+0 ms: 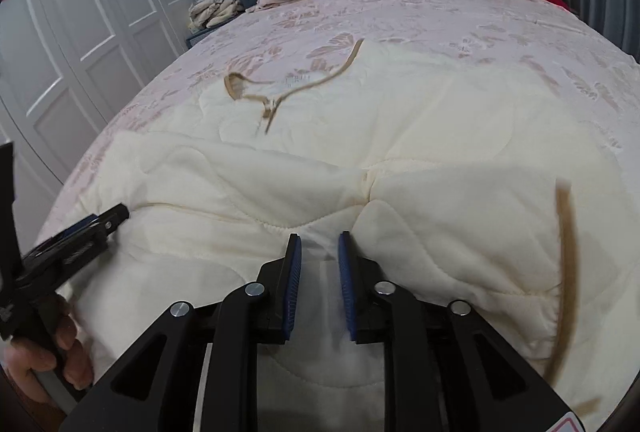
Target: Fold large clothes
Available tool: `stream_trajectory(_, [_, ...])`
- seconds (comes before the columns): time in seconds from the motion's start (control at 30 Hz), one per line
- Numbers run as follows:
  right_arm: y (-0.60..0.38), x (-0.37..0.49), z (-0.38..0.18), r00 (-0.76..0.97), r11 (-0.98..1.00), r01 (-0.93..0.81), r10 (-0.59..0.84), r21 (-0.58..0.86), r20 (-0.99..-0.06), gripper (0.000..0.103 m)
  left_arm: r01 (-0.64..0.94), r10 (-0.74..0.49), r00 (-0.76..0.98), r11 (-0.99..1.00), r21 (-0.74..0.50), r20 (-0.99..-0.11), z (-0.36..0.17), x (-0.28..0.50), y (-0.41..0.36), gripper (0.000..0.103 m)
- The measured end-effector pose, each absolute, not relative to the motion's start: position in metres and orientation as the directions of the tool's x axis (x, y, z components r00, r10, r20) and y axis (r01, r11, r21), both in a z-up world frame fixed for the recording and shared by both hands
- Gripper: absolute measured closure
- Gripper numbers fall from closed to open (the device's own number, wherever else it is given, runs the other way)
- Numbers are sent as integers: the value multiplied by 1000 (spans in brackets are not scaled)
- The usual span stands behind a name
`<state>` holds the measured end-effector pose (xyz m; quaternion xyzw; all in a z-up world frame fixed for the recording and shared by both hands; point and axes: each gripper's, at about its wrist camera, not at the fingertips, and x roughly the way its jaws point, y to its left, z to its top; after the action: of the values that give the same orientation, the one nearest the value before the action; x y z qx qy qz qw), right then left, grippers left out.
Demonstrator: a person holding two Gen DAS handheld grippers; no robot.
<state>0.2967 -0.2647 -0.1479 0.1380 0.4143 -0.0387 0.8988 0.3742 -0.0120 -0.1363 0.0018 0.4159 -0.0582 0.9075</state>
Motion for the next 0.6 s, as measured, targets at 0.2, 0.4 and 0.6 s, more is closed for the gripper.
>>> stream_trajectory(0.2, [-242, 343, -82, 720, 966, 74, 119, 247, -684, 78, 91, -165, 695, 986, -142, -700, -66, 423, 20, 33])
stream_trajectory(0.4, [-191, 459, -98, 654, 970, -9, 190, 244, -732, 80, 26, -106, 616, 993, -115, -781, -96, 519, 5, 34])
stream_trajectory(0.6, [-148, 528, -155, 540, 976, -56, 205, 209, -816, 84, -8, -41, 563, 998, -56, -825, -163, 548, -3, 33])
